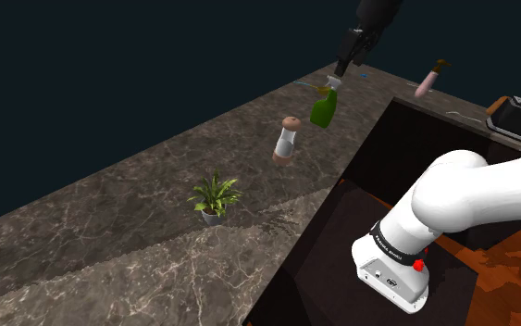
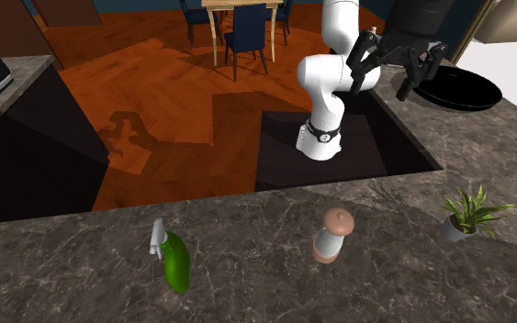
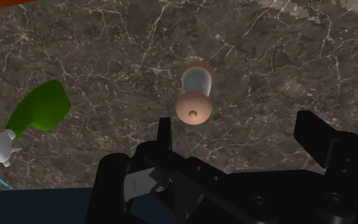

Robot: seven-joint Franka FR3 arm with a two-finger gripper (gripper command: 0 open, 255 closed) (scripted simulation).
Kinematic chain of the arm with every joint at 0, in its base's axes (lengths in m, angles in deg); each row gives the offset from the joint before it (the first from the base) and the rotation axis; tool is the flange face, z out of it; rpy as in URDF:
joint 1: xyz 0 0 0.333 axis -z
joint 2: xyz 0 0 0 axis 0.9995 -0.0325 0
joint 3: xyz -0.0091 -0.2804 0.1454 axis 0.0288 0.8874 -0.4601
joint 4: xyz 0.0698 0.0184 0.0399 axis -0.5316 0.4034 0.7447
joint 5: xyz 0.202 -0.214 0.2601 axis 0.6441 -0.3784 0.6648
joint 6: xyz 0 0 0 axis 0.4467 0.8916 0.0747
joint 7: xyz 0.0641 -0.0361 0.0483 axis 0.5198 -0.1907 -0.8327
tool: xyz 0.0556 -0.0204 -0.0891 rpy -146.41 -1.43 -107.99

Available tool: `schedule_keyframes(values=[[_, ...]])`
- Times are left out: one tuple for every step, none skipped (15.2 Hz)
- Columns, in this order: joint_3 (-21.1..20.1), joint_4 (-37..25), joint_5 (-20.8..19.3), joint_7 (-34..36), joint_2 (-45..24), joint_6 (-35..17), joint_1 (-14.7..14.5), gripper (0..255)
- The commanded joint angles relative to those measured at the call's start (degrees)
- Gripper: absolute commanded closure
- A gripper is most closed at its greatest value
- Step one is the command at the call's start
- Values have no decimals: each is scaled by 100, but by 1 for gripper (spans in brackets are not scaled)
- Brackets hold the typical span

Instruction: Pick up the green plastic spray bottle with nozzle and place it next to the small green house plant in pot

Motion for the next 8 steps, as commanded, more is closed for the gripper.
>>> schedule_keyframes(values=[[0,0,0,0,0,0,0,0],[127,4,-59,-123,-85,-92,38,0],[253,2,-115,-245,-177,-185,75,0],[379,-8,-167,-367,-277,-278,111,0],[503,-26,-216,-489,-384,-371,146,0],[627,-50,-262,-611,-497,-463,179,0],[751,-82,-303,-732,-617,-555,209,0],[873,-121,-340,-853,-744,-646,238,0]])
